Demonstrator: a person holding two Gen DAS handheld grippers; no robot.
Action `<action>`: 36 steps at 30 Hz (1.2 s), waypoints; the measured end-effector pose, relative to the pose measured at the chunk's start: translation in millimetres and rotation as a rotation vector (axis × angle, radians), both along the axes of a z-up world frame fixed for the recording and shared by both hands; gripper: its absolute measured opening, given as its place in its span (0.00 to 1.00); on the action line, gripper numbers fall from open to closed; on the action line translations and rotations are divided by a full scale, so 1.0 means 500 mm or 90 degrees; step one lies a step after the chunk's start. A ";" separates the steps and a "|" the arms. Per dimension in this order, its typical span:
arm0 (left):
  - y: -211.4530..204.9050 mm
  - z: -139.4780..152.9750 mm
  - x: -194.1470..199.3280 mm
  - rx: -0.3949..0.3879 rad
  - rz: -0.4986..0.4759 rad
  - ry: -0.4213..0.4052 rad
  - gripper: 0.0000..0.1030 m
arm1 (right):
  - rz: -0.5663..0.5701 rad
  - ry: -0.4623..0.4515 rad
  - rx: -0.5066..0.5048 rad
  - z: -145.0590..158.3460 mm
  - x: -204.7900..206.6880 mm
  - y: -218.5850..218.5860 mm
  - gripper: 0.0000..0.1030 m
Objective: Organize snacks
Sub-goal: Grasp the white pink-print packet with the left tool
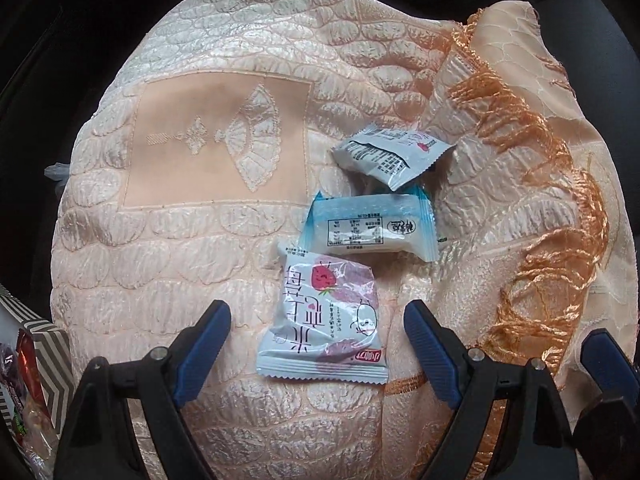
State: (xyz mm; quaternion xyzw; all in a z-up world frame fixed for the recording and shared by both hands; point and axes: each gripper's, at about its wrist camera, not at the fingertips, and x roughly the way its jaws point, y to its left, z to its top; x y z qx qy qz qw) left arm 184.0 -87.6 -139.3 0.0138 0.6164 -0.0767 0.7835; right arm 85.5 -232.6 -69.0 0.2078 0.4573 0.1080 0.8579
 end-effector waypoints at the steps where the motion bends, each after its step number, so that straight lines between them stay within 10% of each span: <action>1: 0.001 -0.002 0.003 0.003 0.001 0.000 0.87 | 0.000 -0.003 -0.005 0.002 -0.001 0.002 0.48; 17: -0.001 -0.023 0.007 0.036 -0.004 -0.008 0.87 | -0.008 -0.004 -0.007 0.002 0.000 0.000 0.48; 22: -0.012 -0.018 -0.014 0.078 -0.017 -0.039 0.63 | -0.008 -0.005 -0.004 0.001 0.000 0.001 0.48; 36: 0.030 0.031 -0.055 0.059 0.031 -0.096 0.55 | 0.009 -0.008 -0.026 -0.002 0.004 0.011 0.48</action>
